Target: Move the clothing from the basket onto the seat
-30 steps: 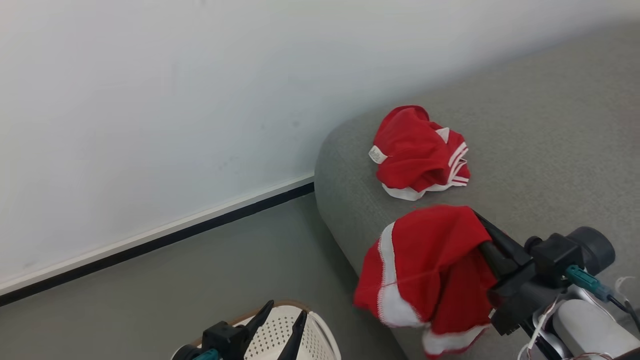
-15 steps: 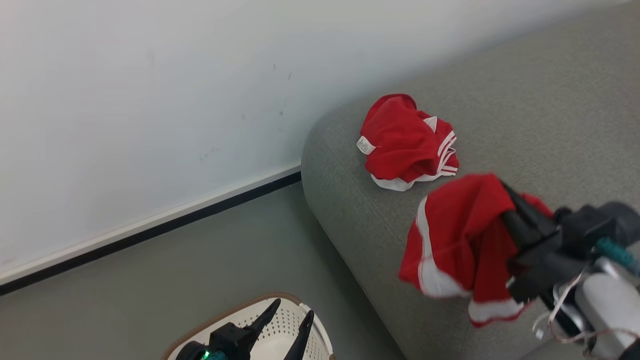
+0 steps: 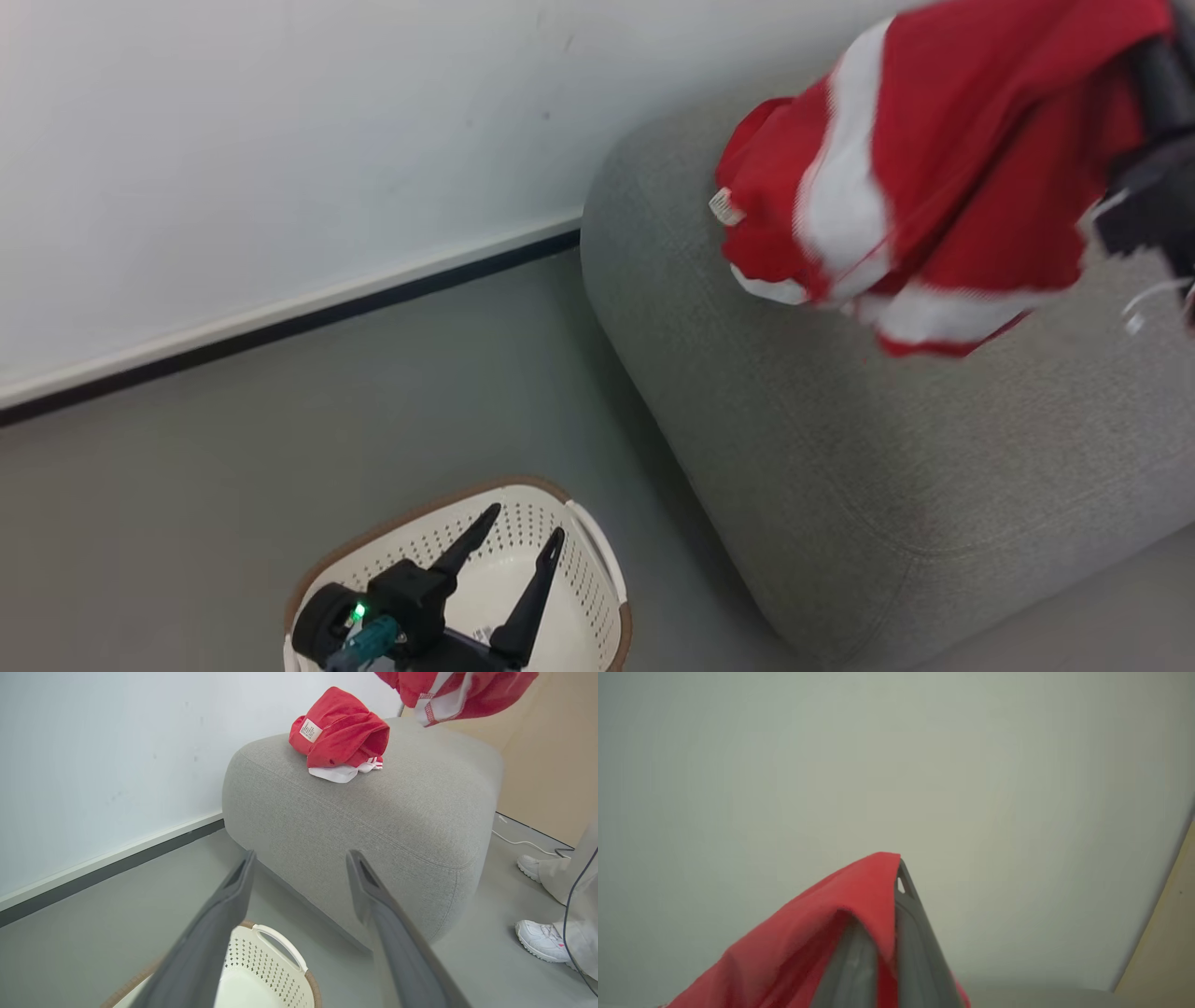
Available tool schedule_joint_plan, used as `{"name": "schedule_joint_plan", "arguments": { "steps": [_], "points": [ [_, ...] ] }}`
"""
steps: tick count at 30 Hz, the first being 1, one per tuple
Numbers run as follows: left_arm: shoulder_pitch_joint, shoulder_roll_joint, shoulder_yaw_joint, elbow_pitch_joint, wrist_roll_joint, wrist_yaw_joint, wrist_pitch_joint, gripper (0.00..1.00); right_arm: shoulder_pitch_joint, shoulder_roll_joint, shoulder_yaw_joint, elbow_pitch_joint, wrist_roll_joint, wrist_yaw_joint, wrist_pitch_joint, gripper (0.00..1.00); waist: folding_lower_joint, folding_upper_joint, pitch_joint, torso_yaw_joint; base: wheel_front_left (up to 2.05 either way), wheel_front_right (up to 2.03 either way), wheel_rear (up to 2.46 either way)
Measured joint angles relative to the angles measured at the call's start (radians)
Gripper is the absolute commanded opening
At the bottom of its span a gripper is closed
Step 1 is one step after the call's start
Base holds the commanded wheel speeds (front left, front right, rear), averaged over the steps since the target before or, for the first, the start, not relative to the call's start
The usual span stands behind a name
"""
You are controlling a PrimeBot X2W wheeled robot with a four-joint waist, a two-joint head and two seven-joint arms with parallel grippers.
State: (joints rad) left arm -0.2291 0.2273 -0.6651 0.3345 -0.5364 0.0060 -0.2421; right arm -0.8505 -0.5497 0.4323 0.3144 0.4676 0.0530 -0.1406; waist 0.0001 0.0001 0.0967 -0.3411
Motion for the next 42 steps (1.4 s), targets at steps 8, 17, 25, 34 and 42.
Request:
{"name": "schedule_joint_plan", "arguments": {
  "steps": [8, 17, 25, 34, 42],
  "points": [
    [-0.062, 0.027, 0.005, -0.05, 0.039, 0.002, 0.004, 1.0, -0.167, -0.056, -0.075, 0.149, 0.031, 0.006, 0.042, 0.0, 0.0001, 0.0, 0.095, 0.053, 0.0, 0.0, 0.0],
    [-0.132, 0.045, -0.002, -0.141, 0.073, 0.002, 0.018, 1.0, -0.263, -0.139, -0.128, 0.277, 0.031, -0.002, 0.074, 0.0, 0.0001, 0.0, 0.211, 0.11, 0.0, 0.0, 0.0],
    [-0.184, 0.054, -0.015, -0.228, 0.114, 0.001, 0.034, 1.0, -0.365, -0.139, -0.133, 0.344, 0.016, -0.036, 0.079, 0.0, 0.0002, 0.0001, 0.319, 0.149, 0.0, 0.0, 0.0],
    [-0.234, 0.072, -0.012, -0.29, 0.133, 0.002, 0.055, 1.0, -0.366, -0.06, -0.093, 0.459, -0.011, -0.063, 0.078, 0.0, 0.0001, 0.0002, 0.439, 0.18, 0.0, 0.0, 0.0],
    [-0.241, 0.083, -0.002, -0.285, 0.135, 0.003, 0.056, 1.0, -0.353, 0.006, -0.057, 0.556, -0.021, -0.062, 0.056, 0.0, 0.0001, 0.0002, 0.502, 0.187, 0.0, 0.0, 0.0]
  ]
}}
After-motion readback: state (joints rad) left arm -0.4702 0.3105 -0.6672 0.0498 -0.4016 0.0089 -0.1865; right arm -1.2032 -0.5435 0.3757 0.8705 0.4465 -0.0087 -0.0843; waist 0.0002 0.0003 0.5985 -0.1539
